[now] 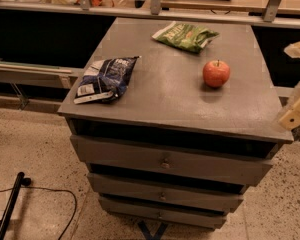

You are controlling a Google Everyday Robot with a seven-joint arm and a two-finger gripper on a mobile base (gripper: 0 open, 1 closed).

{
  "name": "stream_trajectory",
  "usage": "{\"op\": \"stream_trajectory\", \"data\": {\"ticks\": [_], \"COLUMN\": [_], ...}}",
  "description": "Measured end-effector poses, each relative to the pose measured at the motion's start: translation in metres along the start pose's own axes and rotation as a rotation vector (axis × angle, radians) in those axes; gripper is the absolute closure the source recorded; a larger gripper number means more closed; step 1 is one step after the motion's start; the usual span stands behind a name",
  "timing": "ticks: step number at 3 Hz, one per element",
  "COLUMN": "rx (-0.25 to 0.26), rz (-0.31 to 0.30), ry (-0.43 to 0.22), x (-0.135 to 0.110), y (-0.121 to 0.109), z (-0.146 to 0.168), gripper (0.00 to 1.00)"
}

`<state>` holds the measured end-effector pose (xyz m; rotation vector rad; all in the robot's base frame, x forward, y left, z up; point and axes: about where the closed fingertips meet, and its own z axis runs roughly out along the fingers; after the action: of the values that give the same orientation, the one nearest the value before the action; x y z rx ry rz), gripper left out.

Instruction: Move apple near blue chip bag

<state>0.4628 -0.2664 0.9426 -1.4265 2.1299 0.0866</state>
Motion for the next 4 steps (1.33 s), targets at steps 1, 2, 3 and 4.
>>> {"op": "stream_trajectory", "data": {"ticks": [1,2,3,4], "rx": [0.105,0.127,0.122,0.122], "rz": [0.070,0.139,0.166,0.165], "ry": [-0.286,-0.497,-0.555,-0.554], "x": [0.059,0.076,0.074,0.073], "y": [-0.039,-0.044,-0.044,-0.044], "z": [0.018,0.016,0.015,0.015], "gripper": [0.00,0.00,0.00,0.00]}}
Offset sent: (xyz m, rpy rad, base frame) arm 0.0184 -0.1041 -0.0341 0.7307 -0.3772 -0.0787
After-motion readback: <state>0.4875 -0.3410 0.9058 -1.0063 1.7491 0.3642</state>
